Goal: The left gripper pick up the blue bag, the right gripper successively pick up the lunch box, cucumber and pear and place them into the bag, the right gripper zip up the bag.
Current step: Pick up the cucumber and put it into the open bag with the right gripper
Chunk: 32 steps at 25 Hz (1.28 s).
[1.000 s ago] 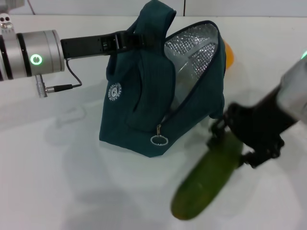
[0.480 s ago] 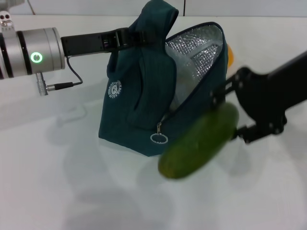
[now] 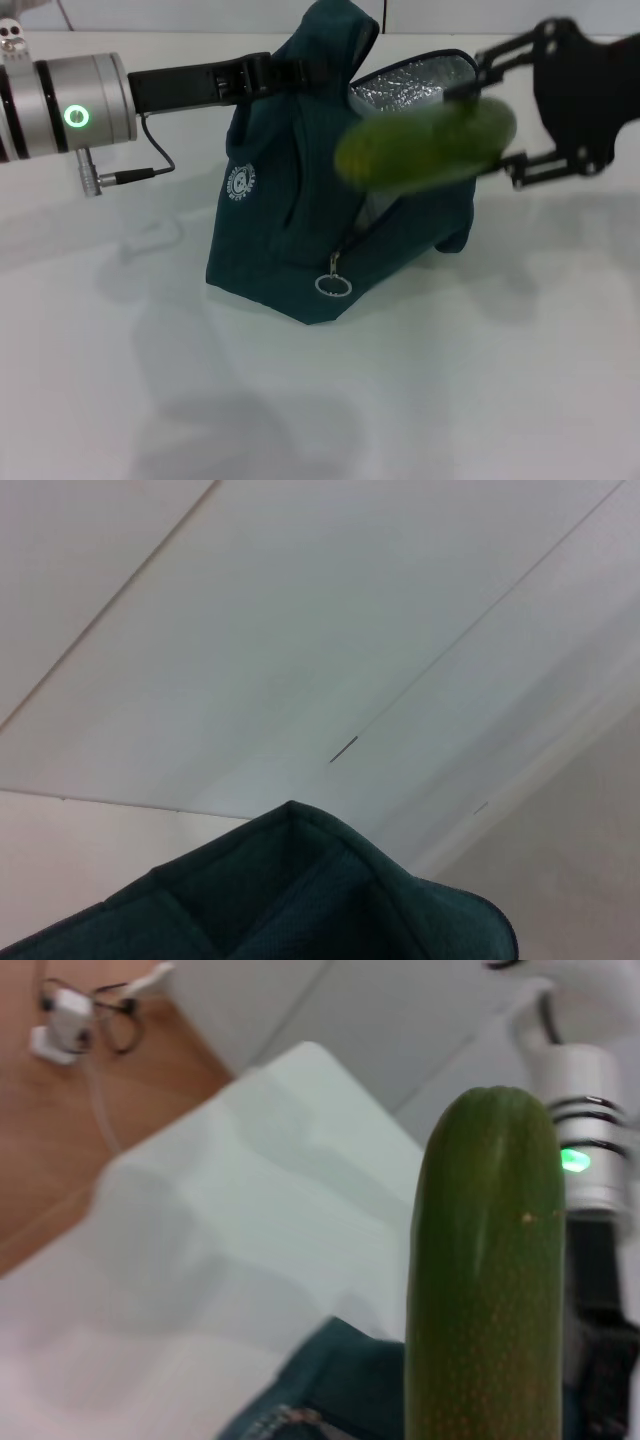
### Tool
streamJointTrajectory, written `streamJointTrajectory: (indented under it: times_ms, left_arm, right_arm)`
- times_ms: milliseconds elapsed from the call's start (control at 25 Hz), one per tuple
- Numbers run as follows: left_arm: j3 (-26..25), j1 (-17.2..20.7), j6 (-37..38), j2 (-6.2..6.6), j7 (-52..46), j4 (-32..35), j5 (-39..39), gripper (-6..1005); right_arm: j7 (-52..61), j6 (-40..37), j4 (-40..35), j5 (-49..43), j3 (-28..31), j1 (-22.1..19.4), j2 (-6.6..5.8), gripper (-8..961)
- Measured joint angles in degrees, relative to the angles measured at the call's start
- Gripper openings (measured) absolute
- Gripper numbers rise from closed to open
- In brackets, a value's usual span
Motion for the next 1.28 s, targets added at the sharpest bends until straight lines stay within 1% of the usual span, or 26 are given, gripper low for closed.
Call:
streamJointTrajectory:
  times_ms: [200,400,560,840,960,1040,1120,1280]
  left_arm:
    - [0.1,0.0,0.3,0.04,0.1,0.0,-1.0,67]
    - [0.1,0.0,0.3,0.18,0.7,0.6,-1.1,67]
    - [0.0,0.0,0.3,0.21,0.7,1.4,-1.0,67]
    - [0.1,0.0,0.1,0.26,0.9,2.1,-1.0,67]
    - [0.1,0.1,0.2,0.16,1.1,1.9,-1.1,67]
    - [0.1,0.2,0.2,0.11,1.3,1.8,-1.1,67]
    - [0.1,0.4,0.2,0.01,1.6,1.7,-1.3,67]
    - [0.1,0.6,0.2,-0.04,2.1,1.6,-1.3,67]
  right_arm:
    - [-0.1,5.1,4.7,0.1,2.3,-0.1,-0.06,601]
    - [0.2,9.7,11.6,1.9,4.6,-0.1,-0.12,604]
    - [0.3,9.5,14.3,6.5,7.4,-0.5,-0.18,607]
    - [1.9,11.6,17.2,13.1,11.7,-3.4,-0.30,611]
    - [2.6,12.1,21.0,14.7,14.1,-3.7,-0.84,613]
    - [3.6,12.6,23.4,14.8,14.7,-3.5,-1.46,614]
    - [4.9,13.5,24.9,14.5,14.7,-3.5,-1.92,615]
    - [5.6,16.0,25.7,11.8,13.7,-3.7,-2.25,617]
